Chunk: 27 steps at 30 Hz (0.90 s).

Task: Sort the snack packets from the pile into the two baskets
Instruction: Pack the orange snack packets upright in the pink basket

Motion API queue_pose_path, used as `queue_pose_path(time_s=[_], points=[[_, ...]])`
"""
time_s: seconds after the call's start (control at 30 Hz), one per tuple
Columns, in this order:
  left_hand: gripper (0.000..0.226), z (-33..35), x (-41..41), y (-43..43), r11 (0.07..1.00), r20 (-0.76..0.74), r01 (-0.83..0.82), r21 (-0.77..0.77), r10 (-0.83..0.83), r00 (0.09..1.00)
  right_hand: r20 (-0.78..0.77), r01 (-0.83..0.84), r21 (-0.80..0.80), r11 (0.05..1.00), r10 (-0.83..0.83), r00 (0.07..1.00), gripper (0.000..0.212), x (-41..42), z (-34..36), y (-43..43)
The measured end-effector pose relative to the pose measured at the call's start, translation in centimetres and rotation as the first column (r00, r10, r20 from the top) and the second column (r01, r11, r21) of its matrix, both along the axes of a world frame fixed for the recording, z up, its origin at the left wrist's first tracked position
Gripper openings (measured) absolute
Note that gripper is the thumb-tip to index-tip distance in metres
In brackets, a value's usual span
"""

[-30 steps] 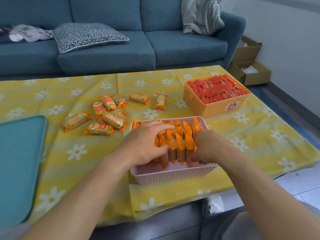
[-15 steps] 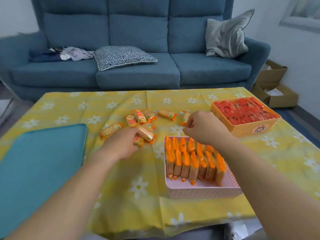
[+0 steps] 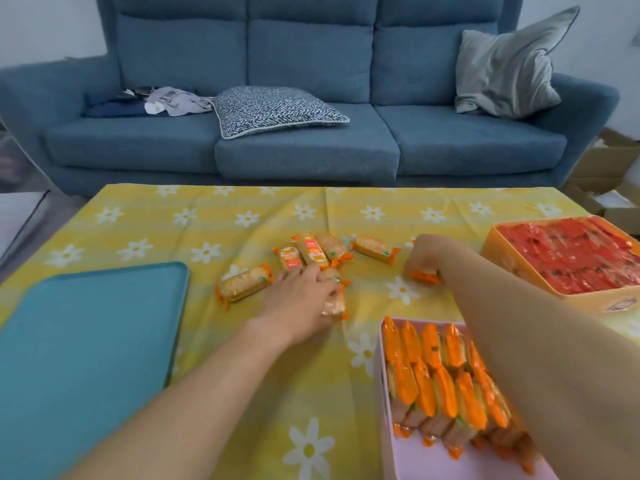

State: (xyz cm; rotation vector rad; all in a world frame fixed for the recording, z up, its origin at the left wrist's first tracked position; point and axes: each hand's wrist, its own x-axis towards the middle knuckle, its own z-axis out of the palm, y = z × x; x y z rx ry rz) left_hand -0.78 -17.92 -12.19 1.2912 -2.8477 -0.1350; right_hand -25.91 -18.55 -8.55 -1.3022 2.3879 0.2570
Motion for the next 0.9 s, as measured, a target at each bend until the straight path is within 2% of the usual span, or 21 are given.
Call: queue_pose_path(time_s=[0.1,0.13,0.17,0.23,0.27,0.33,0.43,0.5,0.53,0.6,0.63,0.67,0.73,0.8,0.9], points=[[0.036,1.4,0.3,-0.3,0.988,-0.212,-0.136,0.069,0.148,0.966,-0.081,-0.008,-0.004,1.0,0.008,0.997,0.064,-0.6,-0.8,-1.5],[0.033,1.6,0.7,-0.6,0.979,-0.25,-0.188,0.081,0.203,0.947,-0.098,0.004,-0.024,1.0,-0.006,0.995,0.074,-1.1,-1.3,-2.1],[0.032,1.5,1.3,-1.0,0.971,-0.251,-0.227,0.074,0.238,0.938,-0.094,0.025,-0.074,0.997,-0.032,0.995,0.075,-1.1,-1.2,-2.4],[0.037,0.5,2.5,-1.5,0.957,-0.147,-0.277,0.092,0.288,0.946,-0.028,0.016,-0.22,0.975,-0.023,0.999,0.052,-0.4,-1.2,-3.3],[0.045,0.0,3.0,-1.6,0.946,-0.074,-0.289,0.149,0.302,0.951,0.02,-0.001,-0.269,0.963,0.006,1.0,0.039,0.2,-1.2,-3.6],[0.069,-0.9,3.7,-1.4,0.926,0.04,-0.285,0.248,0.285,0.958,0.046,-0.066,-0.243,0.968,0.079,0.996,0.048,1.9,-1.3,-4.2],[0.102,-1.4,3.9,-0.7,0.96,0.144,-0.226,0.167,0.203,0.969,0.03,-0.14,-0.145,0.979,0.146,0.989,0.069,3.8,-2.1,-5.1],[0.099,-1.9,3.8,-0.5,0.966,0.17,-0.227,0.123,0.205,0.964,0.021,-0.176,-0.098,0.98,0.178,0.984,0.09,4.2,-2.7,-5.2],[0.091,-2.0,3.7,-0.3,0.958,0.136,-0.246,0.149,0.226,0.964,0.008,-0.185,-0.098,0.978,0.186,0.982,0.089,4.1,-3.1,-5.3],[0.063,-1.9,3.9,-0.4,0.913,-0.076,-0.297,0.28,0.33,0.941,0.002,-0.178,-0.122,0.976,0.179,0.984,0.053,4.1,-2.8,-5.2],[0.049,-1.9,4.0,-0.6,0.875,-0.211,-0.313,0.369,0.407,0.889,0.06,-0.127,-0.137,0.982,0.137,0.989,0.034,3.9,-2.7,-5.1],[0.043,-2.0,4.2,-0.9,0.824,-0.322,-0.323,0.464,0.497,0.806,0.142,-0.065,-0.161,0.985,0.088,0.986,0.025,3.7,-2.6,-5.2],[0.042,-2.0,4.2,-1.5,0.728,-0.463,-0.315,0.609,0.649,0.604,0.384,0.107,-0.203,0.973,-0.022,0.923,0.022,3.6,-2.5,-5.0],[0.042,-2.5,3.8,-2.1,0.666,-0.512,-0.295,0.686,0.729,0.455,0.593,0.245,-0.148,0.958,-0.112,0.797,0.027,4.2,-2.3,-4.4],[0.041,-3.3,2.8,-2.4,0.58,-0.496,-0.184,0.793,0.791,0.358,0.766,0.306,-0.046,0.951,-0.164,0.622,0.032,6.0,-2.6,-3.5]])
